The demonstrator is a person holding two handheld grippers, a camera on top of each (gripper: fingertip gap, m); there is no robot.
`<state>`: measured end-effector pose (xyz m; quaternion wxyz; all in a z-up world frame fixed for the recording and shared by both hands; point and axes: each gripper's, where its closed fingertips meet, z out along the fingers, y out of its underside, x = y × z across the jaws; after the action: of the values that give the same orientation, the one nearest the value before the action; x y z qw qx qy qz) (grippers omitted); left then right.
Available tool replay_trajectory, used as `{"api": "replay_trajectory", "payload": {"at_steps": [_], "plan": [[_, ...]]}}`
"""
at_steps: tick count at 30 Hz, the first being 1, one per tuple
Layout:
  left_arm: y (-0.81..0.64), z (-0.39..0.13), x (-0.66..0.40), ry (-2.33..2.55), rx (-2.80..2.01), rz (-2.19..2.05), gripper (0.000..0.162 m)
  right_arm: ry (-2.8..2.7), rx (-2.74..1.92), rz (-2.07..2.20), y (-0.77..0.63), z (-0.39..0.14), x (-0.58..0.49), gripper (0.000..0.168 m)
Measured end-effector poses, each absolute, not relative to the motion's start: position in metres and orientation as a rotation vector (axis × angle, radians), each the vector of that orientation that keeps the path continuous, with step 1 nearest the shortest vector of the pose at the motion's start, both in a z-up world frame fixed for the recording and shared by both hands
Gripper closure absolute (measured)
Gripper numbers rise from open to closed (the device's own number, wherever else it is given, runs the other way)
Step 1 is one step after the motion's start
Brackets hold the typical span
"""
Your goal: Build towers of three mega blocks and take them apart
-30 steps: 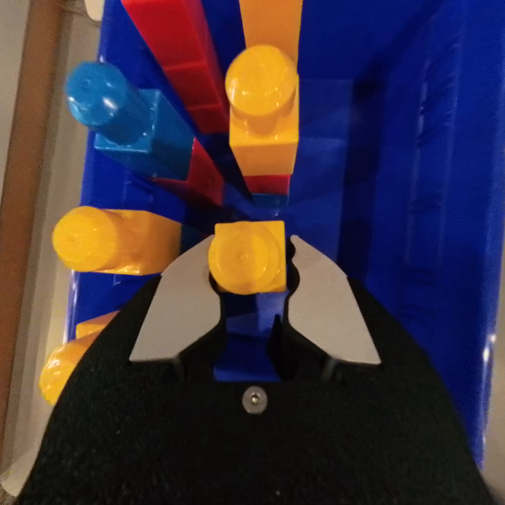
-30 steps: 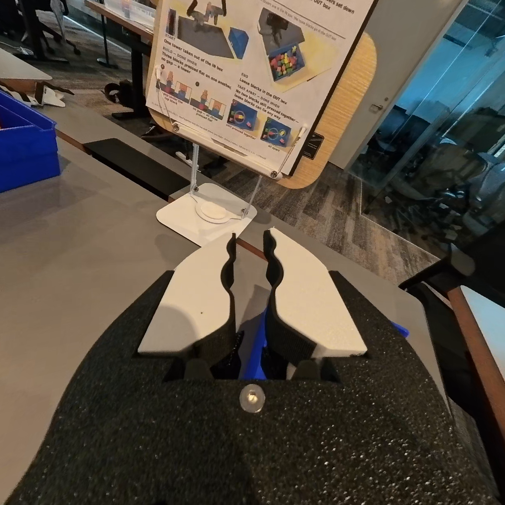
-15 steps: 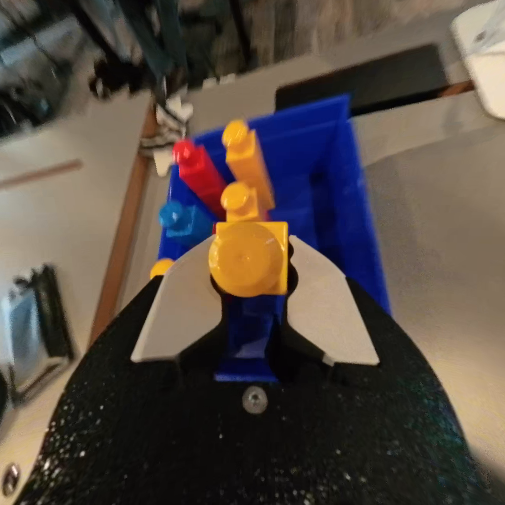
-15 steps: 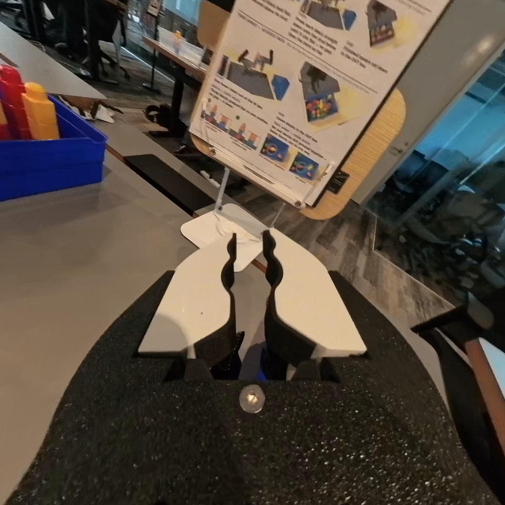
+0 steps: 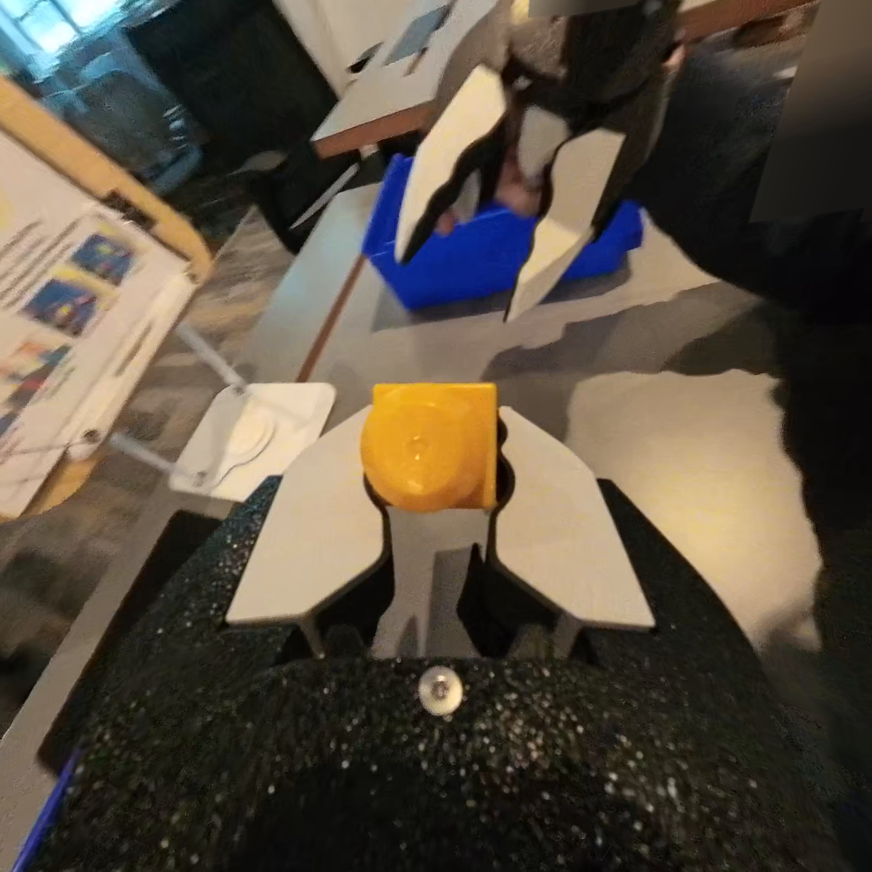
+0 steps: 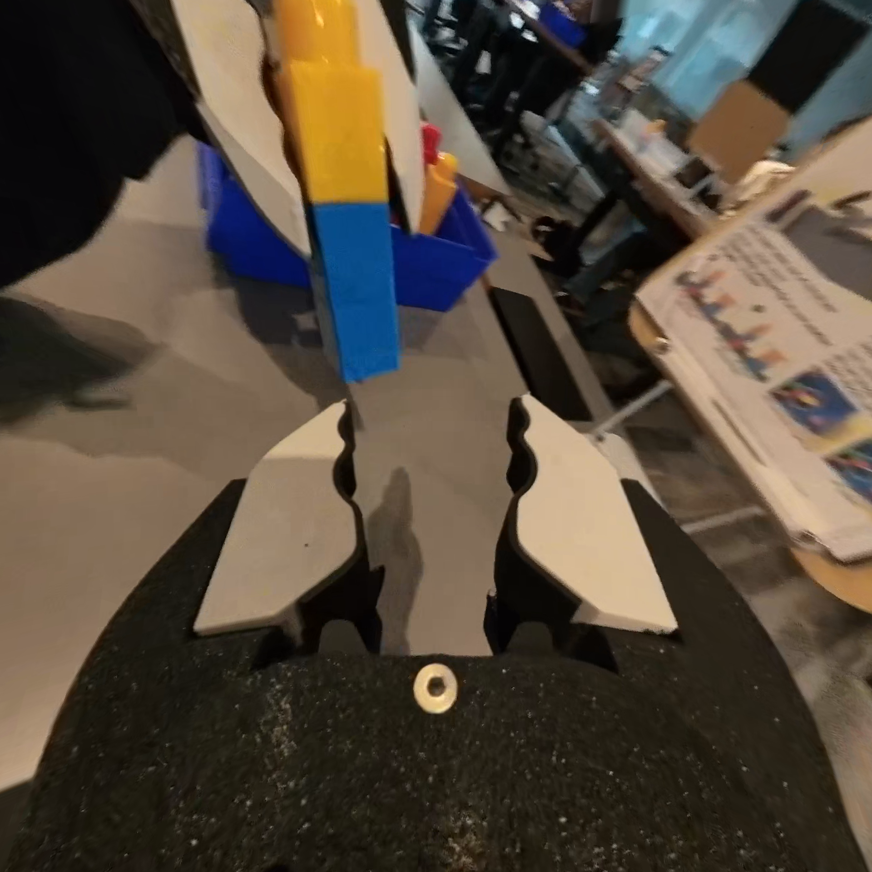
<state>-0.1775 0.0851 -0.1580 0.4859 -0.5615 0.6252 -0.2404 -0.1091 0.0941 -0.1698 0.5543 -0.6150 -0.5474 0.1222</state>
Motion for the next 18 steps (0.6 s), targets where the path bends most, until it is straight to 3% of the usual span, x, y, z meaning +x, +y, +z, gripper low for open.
{"api": "replay_trajectory", "payload": {"at_steps": [2,6,11,14,18], "plan": [[0.080,-0.161,-0.169,1.559,-1.353,-0.612,0.120,-1.351,-1.449,0.365,0.088,-0.178,-0.124,0.096],[0.070,-0.160,-0.158,1.591,-1.312,-0.684,0.120,-1.448,-1.465,0.404,0.083,-0.197,-0.142,0.093],[0.071,-0.147,-0.152,1.527,-1.251,-0.726,0.120,-1.449,-1.405,0.417,0.085,-0.197,-0.151,0.130],[0.077,-0.128,-0.150,1.397,-1.214,-0.775,0.118,-1.364,-1.368,0.462,0.090,-0.184,-0.152,0.131],[0.089,-0.113,-0.151,1.261,-1.197,-0.846,0.097,-1.240,-1.319,0.570,0.095,-0.166,-0.152,0.131]]}}
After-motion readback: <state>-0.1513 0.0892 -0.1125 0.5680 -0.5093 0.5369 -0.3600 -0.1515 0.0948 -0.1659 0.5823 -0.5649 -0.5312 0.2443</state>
